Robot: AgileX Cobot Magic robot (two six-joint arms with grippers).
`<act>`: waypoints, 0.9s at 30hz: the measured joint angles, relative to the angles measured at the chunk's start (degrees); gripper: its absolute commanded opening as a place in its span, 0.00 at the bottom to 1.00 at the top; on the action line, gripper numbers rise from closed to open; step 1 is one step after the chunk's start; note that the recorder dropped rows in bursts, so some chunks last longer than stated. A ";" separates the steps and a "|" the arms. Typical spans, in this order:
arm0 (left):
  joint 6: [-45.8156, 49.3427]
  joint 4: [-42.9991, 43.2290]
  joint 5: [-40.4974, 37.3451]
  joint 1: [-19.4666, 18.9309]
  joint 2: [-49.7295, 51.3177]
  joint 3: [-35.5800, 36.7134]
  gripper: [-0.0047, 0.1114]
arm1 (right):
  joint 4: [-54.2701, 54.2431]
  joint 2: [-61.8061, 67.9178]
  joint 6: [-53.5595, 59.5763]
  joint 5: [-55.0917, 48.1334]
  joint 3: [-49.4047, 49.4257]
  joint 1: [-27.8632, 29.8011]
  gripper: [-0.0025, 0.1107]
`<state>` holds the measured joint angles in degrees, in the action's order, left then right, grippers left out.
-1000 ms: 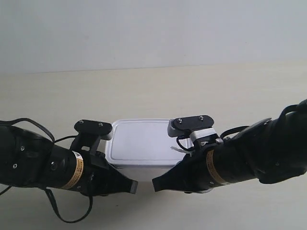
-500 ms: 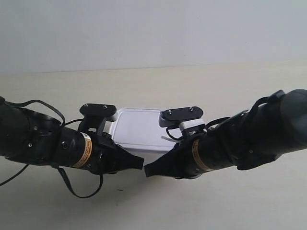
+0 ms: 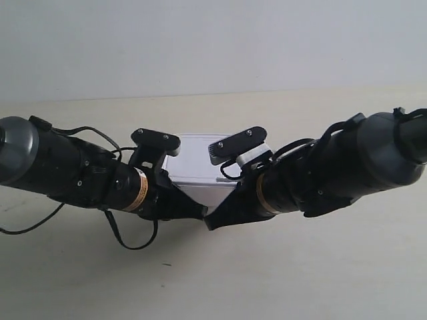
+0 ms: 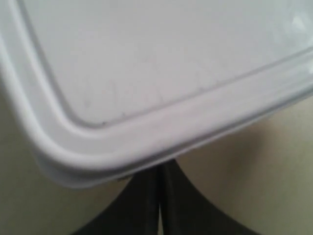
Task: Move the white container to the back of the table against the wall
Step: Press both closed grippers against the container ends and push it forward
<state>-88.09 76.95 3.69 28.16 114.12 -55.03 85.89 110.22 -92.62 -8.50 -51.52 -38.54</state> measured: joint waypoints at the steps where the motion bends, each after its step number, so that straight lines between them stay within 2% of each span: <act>1: 0.00 2.08 -0.19 0.00 0.22 -0.86 0.04 | 0.00 0.41 2.12 -1.11 -0.56 0.00 0.02; 5: 0.00 9.85 0.91 0.00 0.27 -2.65 0.04 | 0.14 1.52 7.46 -5.72 -2.59 0.00 0.02; 10: 0.00 14.26 1.64 -1.45 0.36 -2.98 0.04 | -0.07 2.08 12.60 -8.26 -4.08 0.00 0.02; 17: -0.15 15.34 2.46 -5.56 0.36 -3.11 0.04 | -0.07 3.69 15.16 -10.15 -4.09 0.38 0.02; 27: -0.35 14.11 5.93 -5.99 2.21 -5.41 0.04 | -1.51 4.68 10.89 -1.18 -4.09 5.71 0.02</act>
<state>-88.44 91.06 9.62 22.17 116.33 -60.43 84.38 114.90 -81.73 -9.68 -55.61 -32.83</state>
